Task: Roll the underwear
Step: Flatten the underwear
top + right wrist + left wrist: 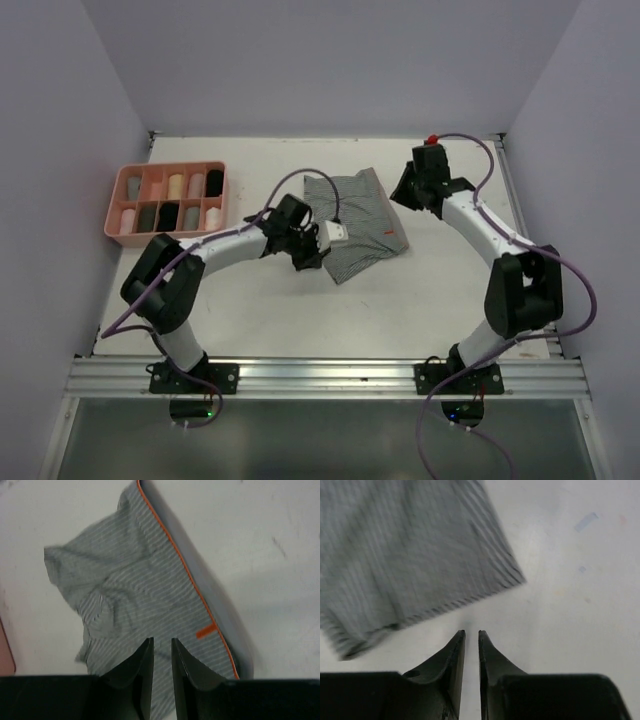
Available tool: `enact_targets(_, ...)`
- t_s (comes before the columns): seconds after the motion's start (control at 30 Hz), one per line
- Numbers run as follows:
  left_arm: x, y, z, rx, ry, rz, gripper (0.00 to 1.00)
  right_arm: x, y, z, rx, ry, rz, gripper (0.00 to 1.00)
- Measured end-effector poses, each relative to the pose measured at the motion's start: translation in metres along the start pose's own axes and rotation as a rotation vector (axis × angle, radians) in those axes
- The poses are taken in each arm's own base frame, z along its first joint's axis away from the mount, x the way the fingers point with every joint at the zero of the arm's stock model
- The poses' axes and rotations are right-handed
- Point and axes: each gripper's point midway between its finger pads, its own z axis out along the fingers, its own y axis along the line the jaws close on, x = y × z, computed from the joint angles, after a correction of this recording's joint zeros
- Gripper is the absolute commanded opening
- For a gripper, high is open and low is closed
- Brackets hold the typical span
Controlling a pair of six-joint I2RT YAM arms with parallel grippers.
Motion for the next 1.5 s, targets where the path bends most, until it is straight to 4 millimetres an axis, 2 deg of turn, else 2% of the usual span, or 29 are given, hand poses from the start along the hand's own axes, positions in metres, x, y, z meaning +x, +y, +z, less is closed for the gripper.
enact_targets(0.07,-0.027,0.045,-0.013,-0.096,-0.066,-0.048,0.22,0.020,-0.006,-0.019,-0.023,0.022,0.026,0.24)
enact_targets(0.13,-0.061,0.102,-0.022,-0.203,-0.126,-0.059,0.22,0.041,-0.012,-0.034,-0.038,0.046,0.052,0.28)
enact_targets(0.2,-0.089,0.157,-0.023,-0.297,-0.178,-0.044,0.21,0.062,-0.022,-0.044,-0.032,0.074,0.069,0.36)
enact_targets(0.27,-0.098,0.192,-0.013,-0.343,-0.190,-0.042,0.19,0.080,-0.032,-0.049,-0.020,0.099,0.080,0.41)
enact_targets(0.33,-0.089,0.209,0.004,-0.355,-0.165,-0.051,0.17,0.092,-0.042,-0.052,-0.002,0.123,0.082,0.45)
enact_targets(0.37,-0.077,0.212,0.016,-0.351,-0.137,-0.067,0.16,0.098,-0.046,-0.053,0.011,0.138,0.082,0.46)
enact_targets(0.43,-0.048,0.207,0.037,-0.321,-0.065,-0.105,0.15,0.104,-0.052,-0.057,0.027,0.156,0.079,0.47)
enact_targets(0.47,-0.042,0.205,0.042,-0.308,-0.061,-0.104,0.14,0.105,-0.053,-0.059,0.032,0.158,0.079,0.47)
enact_targets(0.57,-0.033,0.195,0.035,-0.318,-0.041,-0.120,0.09,0.106,-0.058,-0.066,0.049,0.157,0.080,0.45)
enact_targets(0.63,-0.023,0.176,0.028,-0.305,-0.027,-0.143,0.06,0.109,-0.062,-0.071,0.058,0.155,0.086,0.44)
enact_targets(0.67,-0.017,0.163,0.025,-0.291,-0.016,-0.164,0.02,0.112,-0.066,-0.073,0.067,0.155,0.089,0.43)
enact_targets(0.77,-0.005,0.111,0.020,-0.221,0.006,-0.228,0.00,0.123,-0.077,-0.078,0.094,0.169,0.102,0.45)
enact_targets(0.8,-0.005,0.095,0.020,-0.200,0.008,-0.243,0.03,0.128,-0.081,-0.079,0.102,0.177,0.105,0.45)
enact_targets(0.83,-0.008,0.071,0.024,-0.161,0.012,-0.265,0.12,0.131,-0.084,-0.080,0.107,0.181,0.105,0.45)
enact_targets(0.9,-0.021,0.018,0.034,-0.048,0.012,-0.297,0.24,0.136,-0.090,-0.082,0.118,0.189,0.105,0.46)
enact_targets(0.93,-0.030,-0.007,0.039,0.012,0.005,-0.305,0.33,0.137,-0.091,-0.083,0.122,0.188,0.100,0.46)
enact_targets(0.97,-0.041,-0.031,0.042,0.069,-0.005,-0.313,0.35,0.136,-0.093,-0.083,0.126,0.183,0.092,0.47)
enact_targets(1.0,-0.051,-0.048,0.040,0.109,-0.020,-0.315,0.37,0.134,-0.094,-0.083,0.131,0.173,0.083,0.47)
enact_targets(1.03,-0.061,-0.056,0.035,0.129,-0.042,-0.321,0.39,0.132,-0.096,-0.083,0.137,0.164,0.071,0.47)
enact_targets(1.07,-0.072,-0.058,0.024,0.130,-0.074,-0.328,0.40,0.129,-0.100,-0.083,0.147,0.152,0.059,0.47)
enact_targets(1.13,-0.094,-0.043,-0.005,0.095,-0.166,-0.348,0.45,0.120,-0.109,-0.083,0.166,0.132,0.045,0.47)
enact_targets(1.2,-0.112,-0.012,-0.037,0.032,-0.255,-0.365,0.46,0.105,-0.122,-0.083,0.192,0.109,0.045,0.47)
enact_targets(1.3,-0.130,0.059,-0.087,-0.086,-0.367,-0.380,0.46,0.079,-0.139,-0.079,0.227,0.083,0.037,0.50)
enact_targets(1.37,-0.128,0.086,-0.102,-0.106,-0.395,-0.387,0.45,0.065,-0.146,-0.070,0.233,0.096,0.004,0.51)
enact_targets(1.4,-0.114,0.104,-0.110,-0.122,-0.400,-0.422,0.45,0.062,-0.145,-0.063,0.218,0.120,-0.019,0.51)
enact_targets(1.43,-0.097,0.112,-0.110,-0.109,-0.389,-0.461,0.44,0.062,-0.141,-0.056,0.191,0.153,-0.041,0.51)
enact_targets(1.5,-0.066,0.111,-0.102,-0.073,-0.352,-0.544,0.45,0.064,-0.128,-0.039,0.114,0.221,-0.078,0.51)
